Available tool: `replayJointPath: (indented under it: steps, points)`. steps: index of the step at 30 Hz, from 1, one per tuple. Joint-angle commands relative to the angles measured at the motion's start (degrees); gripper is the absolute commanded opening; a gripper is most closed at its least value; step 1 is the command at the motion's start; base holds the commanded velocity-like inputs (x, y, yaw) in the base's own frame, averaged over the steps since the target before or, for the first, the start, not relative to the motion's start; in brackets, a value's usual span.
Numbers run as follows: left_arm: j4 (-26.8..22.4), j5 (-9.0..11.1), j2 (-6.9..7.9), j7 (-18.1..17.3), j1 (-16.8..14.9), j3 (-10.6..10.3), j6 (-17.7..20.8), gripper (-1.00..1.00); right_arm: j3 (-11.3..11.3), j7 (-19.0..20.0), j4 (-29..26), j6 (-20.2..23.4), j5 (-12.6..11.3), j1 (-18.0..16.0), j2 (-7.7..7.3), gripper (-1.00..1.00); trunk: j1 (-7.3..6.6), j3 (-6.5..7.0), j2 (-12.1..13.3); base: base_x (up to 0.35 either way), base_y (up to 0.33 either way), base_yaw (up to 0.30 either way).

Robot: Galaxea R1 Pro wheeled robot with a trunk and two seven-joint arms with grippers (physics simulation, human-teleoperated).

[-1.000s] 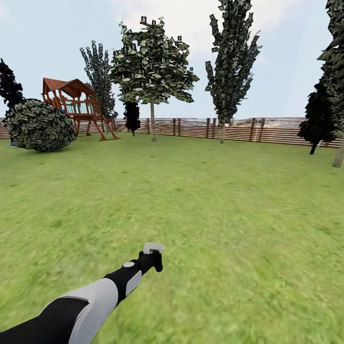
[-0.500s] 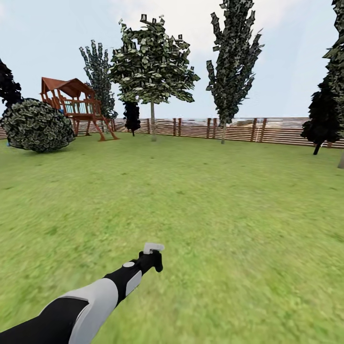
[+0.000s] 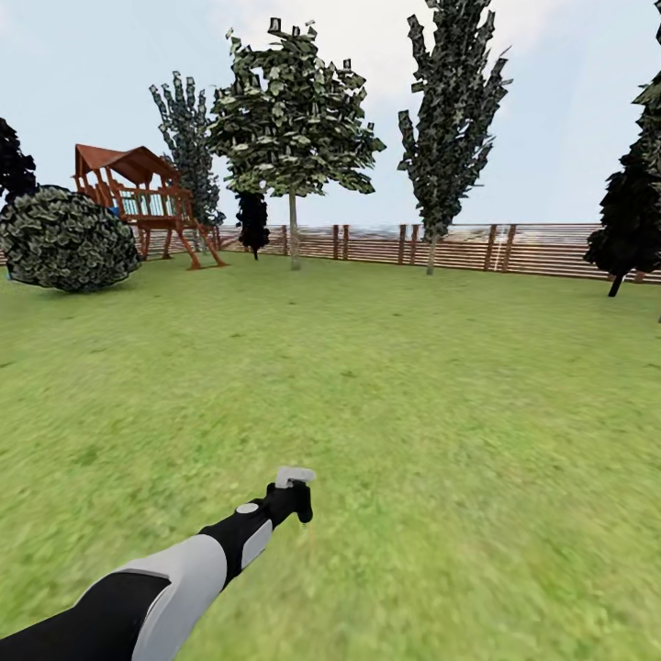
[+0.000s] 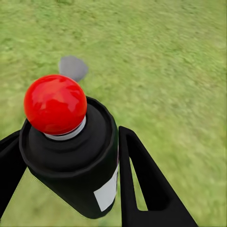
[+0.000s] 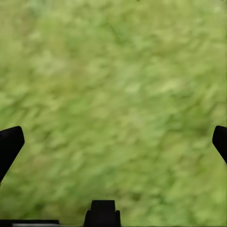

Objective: In the garden, pick up the pesticide atomizer on the floor and spray pesticide onto both trees until each tree trunk is fully covered.

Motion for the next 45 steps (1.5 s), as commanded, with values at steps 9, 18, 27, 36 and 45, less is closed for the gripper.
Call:
replayJointPath:
  steps: [9, 18, 27, 36, 45]
  points:
    - [0.05, 0.28, 0.07, -0.10, -0.06, -0.26, -0.21, -1.00, 0.07, 0.23, 0.25, -0.41, -0.15, 0.15, -0.01, 1.00, 0.03, -0.56, -0.03, 0.350, 0.000, 0.000]
    - [-0.01, 0.28, 0.11, -0.10, -0.06, -0.25, -0.21, -1.00, 0.07, 0.23, 0.25, -0.41, -0.15, 0.15, 0.00, 1.00, 0.03, -1.09, -0.03, 0.350, 0.000, 0.000]
    - [0.01, 0.28, 0.11, -0.10, -0.06, -0.25, -0.21, -1.00, 0.07, 0.22, 0.25, -0.41, -0.15, 0.15, -0.03, 1.00, 0.03, -1.59, -0.03, 0.350, 0.000, 0.000]
    - [-0.01, 0.28, 0.11, -0.05, -0.06, -0.25, -0.21, -1.00, 0.05, 0.22, 0.25, -0.41, -0.15, 0.15, -0.06, 1.00, 0.03, -2.11, -0.03, 0.350, 0.000, 0.000]
    - [-0.01, 0.28, 0.11, -0.02, -0.06, -0.25, -0.21, -1.00, 0.05, 0.22, 0.25, -0.41, -0.15, 0.22, -0.08, 1.00, 0.03, -2.78, -0.03, 0.350, 0.000, 0.000]
